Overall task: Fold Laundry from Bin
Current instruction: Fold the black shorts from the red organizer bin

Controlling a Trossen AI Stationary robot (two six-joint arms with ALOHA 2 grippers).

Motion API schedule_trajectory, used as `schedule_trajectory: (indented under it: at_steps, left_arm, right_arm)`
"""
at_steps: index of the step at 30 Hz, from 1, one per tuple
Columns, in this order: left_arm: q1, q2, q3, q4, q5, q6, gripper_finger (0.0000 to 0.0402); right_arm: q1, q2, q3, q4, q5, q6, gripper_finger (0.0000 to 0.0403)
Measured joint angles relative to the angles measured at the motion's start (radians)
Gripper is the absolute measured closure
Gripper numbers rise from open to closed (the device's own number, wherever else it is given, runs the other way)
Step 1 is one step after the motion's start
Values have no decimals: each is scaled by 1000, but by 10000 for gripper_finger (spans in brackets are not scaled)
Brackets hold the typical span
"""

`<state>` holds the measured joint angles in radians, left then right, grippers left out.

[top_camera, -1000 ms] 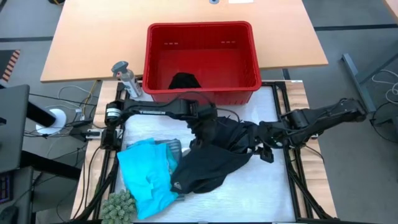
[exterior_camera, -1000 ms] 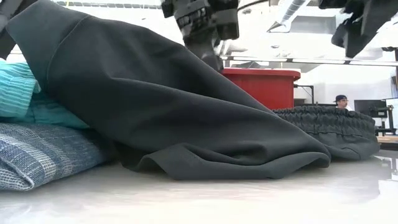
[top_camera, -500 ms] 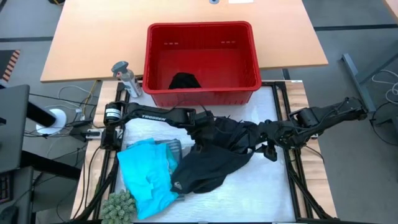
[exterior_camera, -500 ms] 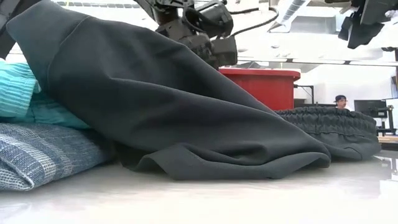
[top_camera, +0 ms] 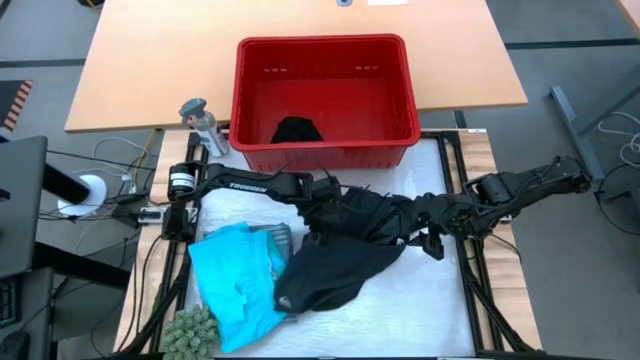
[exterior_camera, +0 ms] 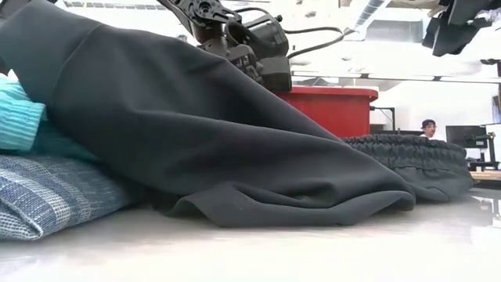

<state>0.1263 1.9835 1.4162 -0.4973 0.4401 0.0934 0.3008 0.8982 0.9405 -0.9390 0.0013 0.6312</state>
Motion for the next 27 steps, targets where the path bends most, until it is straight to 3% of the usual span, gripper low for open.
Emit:
schedule_trajectory:
  at_steps: [8, 13, 18, 23, 27]
  left_arm:
    - [-3, -1, 46, -113, 82, -47, 383]
    - [-36, -4, 173, -269, 47, -25, 398]
    - [-105, -5, 368, -441, -80, 57, 399]
    - [-178, -5, 652, -719, -210, 85, 401]
    - [-248, -5, 919, -955, -322, 20, 401]
  right_arm:
    - [0, 0, 0, -2, 27, -3, 159]
    - [0, 0, 0, -15, 86, -11, 159]
    - [0, 0, 0, -35, 127, -10, 159]
    - [0, 0, 0, -84, 143, -14, 159]
    - [0, 0, 0, -148, 211, -25, 159]
